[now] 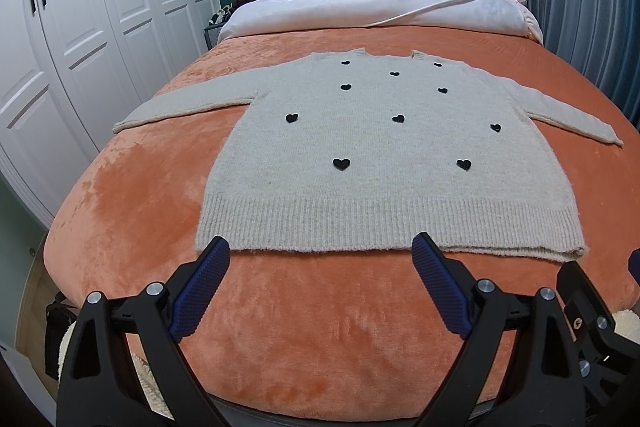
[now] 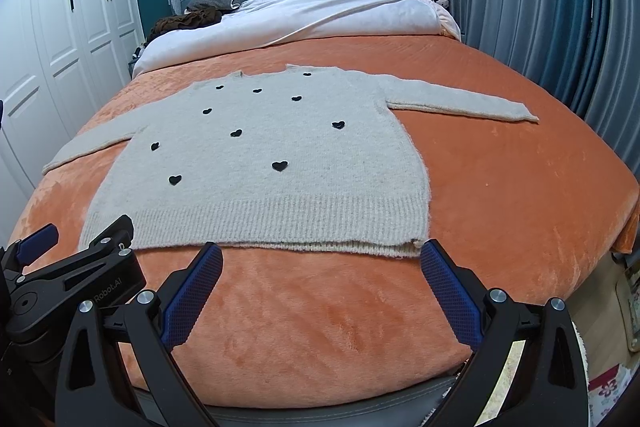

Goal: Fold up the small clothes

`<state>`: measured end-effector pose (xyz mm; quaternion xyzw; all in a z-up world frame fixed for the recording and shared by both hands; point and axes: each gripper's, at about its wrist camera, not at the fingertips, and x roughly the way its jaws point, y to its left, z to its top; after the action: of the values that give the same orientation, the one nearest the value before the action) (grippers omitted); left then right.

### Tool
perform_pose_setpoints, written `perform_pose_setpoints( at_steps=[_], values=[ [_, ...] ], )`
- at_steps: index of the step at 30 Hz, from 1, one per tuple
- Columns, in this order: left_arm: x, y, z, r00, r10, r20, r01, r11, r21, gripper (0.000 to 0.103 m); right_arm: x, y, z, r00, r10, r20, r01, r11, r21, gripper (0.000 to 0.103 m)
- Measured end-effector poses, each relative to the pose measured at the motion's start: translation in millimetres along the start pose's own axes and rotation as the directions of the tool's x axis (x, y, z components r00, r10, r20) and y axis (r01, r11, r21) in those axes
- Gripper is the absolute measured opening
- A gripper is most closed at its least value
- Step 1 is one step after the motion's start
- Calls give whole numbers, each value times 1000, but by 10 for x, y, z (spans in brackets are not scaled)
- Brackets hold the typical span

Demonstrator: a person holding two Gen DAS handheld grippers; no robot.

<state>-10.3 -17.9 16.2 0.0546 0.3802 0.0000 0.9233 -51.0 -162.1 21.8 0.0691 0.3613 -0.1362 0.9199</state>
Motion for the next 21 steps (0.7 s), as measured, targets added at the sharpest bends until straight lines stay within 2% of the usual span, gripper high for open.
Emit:
perform_pose_setpoints(
  at_steps=[21],
  values=[
    [7, 52, -20, 1000, 2, 6, -2, 1000, 2, 90, -2, -1, 4, 1000, -5, 1, 5, 1000, -1, 98]
  ],
)
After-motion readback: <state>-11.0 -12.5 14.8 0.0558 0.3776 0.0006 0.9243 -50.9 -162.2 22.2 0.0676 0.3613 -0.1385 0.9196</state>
